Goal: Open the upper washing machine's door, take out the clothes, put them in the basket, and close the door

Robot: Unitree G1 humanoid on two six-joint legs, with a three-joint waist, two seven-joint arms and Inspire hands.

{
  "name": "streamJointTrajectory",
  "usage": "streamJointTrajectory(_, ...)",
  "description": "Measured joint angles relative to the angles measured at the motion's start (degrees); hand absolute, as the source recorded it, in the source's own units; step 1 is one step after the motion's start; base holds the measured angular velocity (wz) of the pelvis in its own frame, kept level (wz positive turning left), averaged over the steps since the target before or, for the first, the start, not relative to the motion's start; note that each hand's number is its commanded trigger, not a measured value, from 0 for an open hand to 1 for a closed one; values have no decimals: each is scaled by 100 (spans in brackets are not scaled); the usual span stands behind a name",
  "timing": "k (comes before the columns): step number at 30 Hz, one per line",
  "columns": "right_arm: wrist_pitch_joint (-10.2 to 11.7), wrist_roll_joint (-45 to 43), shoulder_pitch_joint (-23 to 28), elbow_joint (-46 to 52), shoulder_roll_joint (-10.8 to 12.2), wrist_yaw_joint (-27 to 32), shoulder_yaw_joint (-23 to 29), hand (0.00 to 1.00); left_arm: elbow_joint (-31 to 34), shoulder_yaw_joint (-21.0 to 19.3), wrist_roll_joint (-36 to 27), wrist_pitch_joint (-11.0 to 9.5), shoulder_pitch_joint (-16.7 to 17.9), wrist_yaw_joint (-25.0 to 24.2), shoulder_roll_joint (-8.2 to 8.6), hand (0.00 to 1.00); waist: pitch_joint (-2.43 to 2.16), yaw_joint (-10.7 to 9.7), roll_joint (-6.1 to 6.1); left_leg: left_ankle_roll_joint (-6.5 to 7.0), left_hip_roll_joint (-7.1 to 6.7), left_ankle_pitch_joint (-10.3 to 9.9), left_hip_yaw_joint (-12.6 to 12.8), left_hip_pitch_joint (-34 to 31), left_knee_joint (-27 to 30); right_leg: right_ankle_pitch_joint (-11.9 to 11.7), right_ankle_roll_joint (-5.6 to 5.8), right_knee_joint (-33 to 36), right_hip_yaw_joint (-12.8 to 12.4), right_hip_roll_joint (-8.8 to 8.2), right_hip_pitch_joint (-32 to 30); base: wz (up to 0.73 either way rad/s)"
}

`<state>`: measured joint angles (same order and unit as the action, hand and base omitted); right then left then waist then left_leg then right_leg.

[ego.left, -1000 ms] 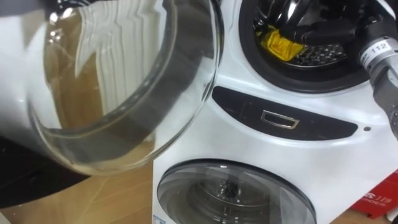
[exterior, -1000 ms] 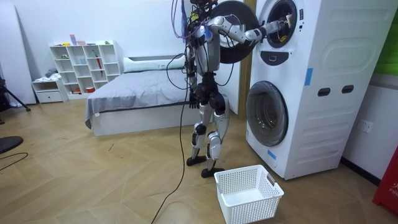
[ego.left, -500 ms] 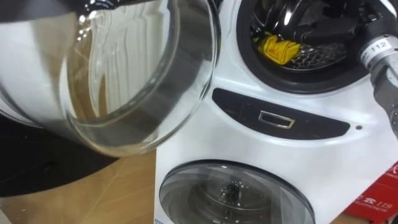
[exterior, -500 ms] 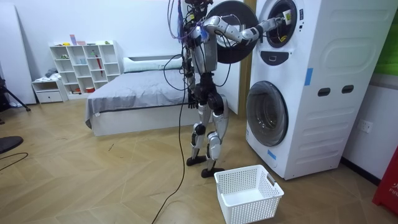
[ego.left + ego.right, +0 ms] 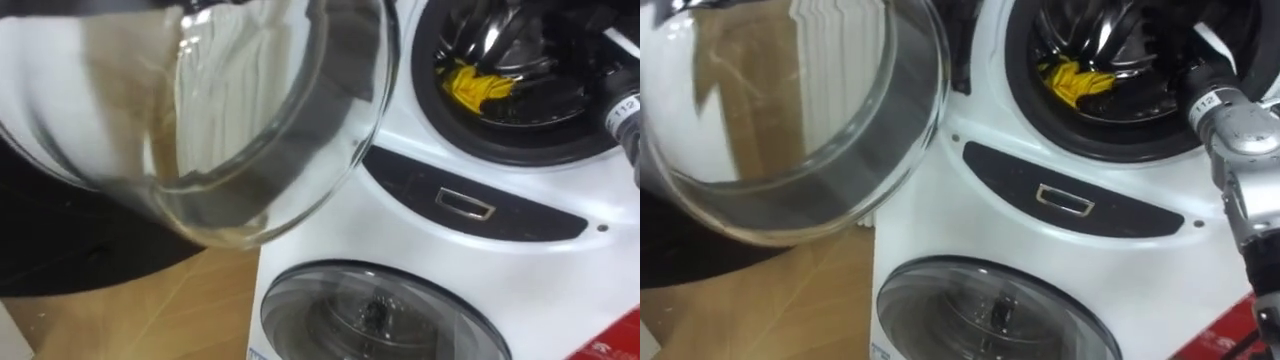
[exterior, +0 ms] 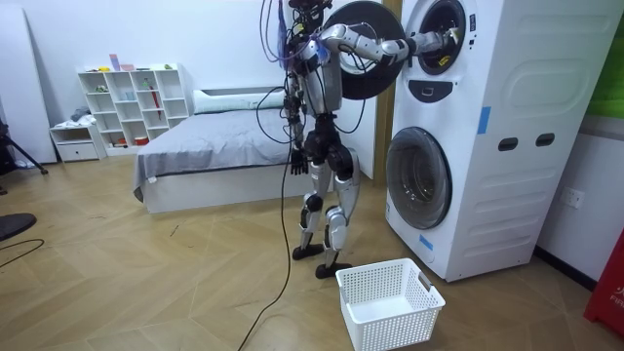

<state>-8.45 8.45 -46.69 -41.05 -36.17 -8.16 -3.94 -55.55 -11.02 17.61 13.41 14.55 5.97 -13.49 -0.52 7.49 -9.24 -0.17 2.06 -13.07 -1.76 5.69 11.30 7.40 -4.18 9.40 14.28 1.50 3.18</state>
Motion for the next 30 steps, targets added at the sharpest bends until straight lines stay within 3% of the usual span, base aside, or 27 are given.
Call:
streamJointTrajectory(8, 27, -183, 1, -551, -1, -13, -59, 0, 36, -2, 0, 13, 61, 0, -23, 0, 36, 250, 49, -1, -41, 1, -82, 55, -54, 14, 14, -62, 111, -10, 108, 7)
streamJointTrajectory(14, 150, -204, 0, -630, -30, -4, -111, 0, 29, 0, -6, -18, 51, -3, -41, 0, 52, 251, 79, 0, -57, 0, -159, 47, -50, 31, 23, -75, 192, -29, 153, 7)
streamJointTrajectory(30, 141, -231, -194, -1177, -123, 127, -173, 0, 20, -6, -11, -20, 181, -198, -92, 0, 58, 413, 128, -7, -69, 5, -222, 39, 1, 34, 17, -58, 295, -46, 179, 1)
